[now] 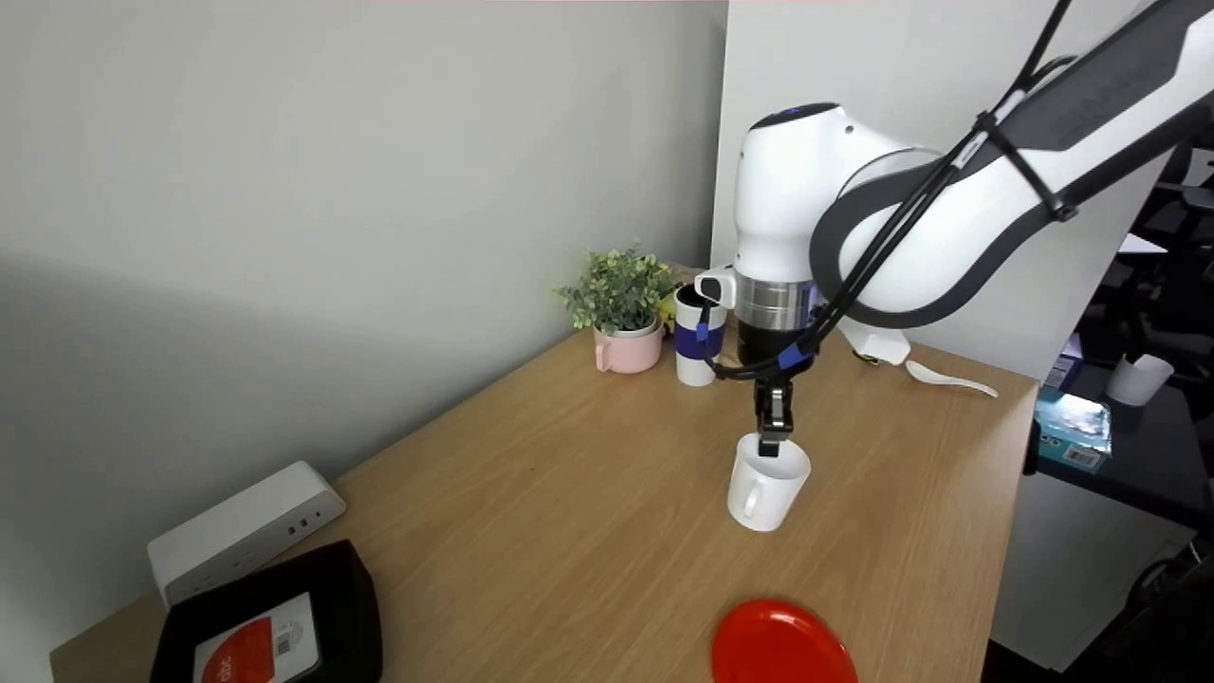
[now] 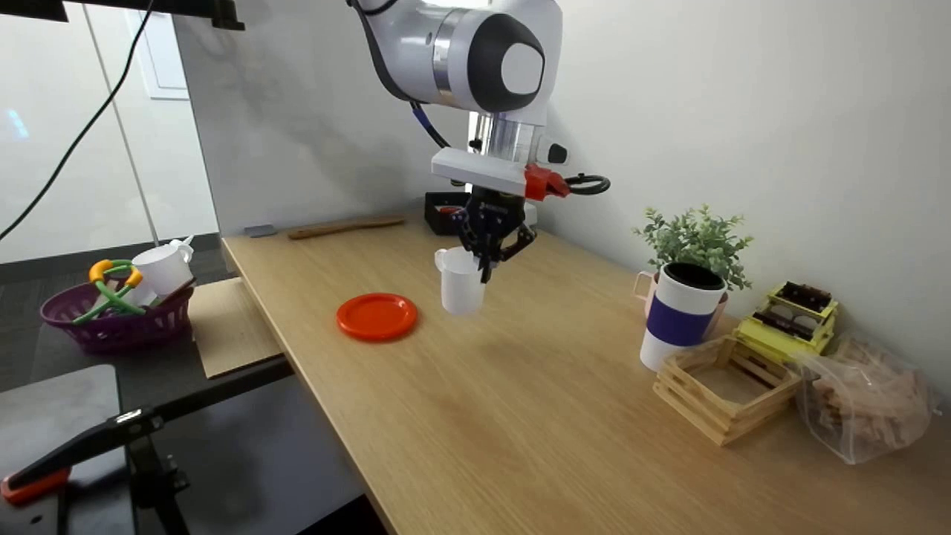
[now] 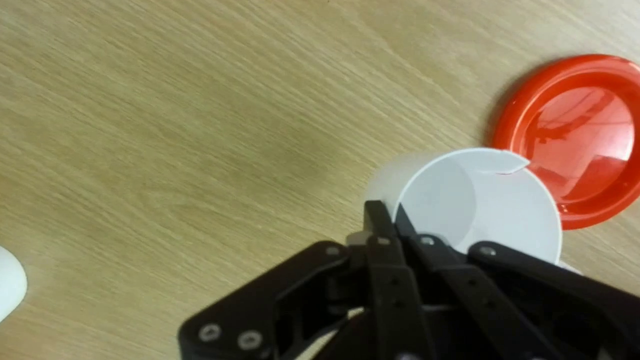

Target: Separate the mug from the side plate.

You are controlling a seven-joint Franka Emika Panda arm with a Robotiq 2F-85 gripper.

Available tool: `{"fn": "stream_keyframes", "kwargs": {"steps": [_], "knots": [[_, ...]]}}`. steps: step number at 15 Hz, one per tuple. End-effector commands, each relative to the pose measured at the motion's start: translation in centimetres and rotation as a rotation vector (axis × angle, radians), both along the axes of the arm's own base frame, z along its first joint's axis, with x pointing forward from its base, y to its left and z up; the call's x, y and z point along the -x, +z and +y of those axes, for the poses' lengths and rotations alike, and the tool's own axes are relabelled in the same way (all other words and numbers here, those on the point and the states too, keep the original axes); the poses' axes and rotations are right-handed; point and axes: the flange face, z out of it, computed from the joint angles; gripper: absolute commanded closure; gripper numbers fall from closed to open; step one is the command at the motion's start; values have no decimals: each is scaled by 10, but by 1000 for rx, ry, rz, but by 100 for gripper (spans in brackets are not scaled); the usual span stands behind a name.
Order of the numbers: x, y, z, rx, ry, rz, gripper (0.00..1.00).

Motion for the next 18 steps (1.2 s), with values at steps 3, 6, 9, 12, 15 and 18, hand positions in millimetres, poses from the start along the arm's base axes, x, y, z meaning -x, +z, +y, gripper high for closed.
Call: {"fn": "stream_keyframes", "kwargs": {"steps": [3,6,9,12,15,18], "knots": [[-24,-36,-10,0,-44,80,100],[-30,-43,-10,5,-55,103,100],[-33,-43,-6,8,-56,107,100],[-28,-37,8,17,-55,86,67],[-18,-32,26,24,-43,63,44],[-4,-24,48,41,-23,17,24]]}}
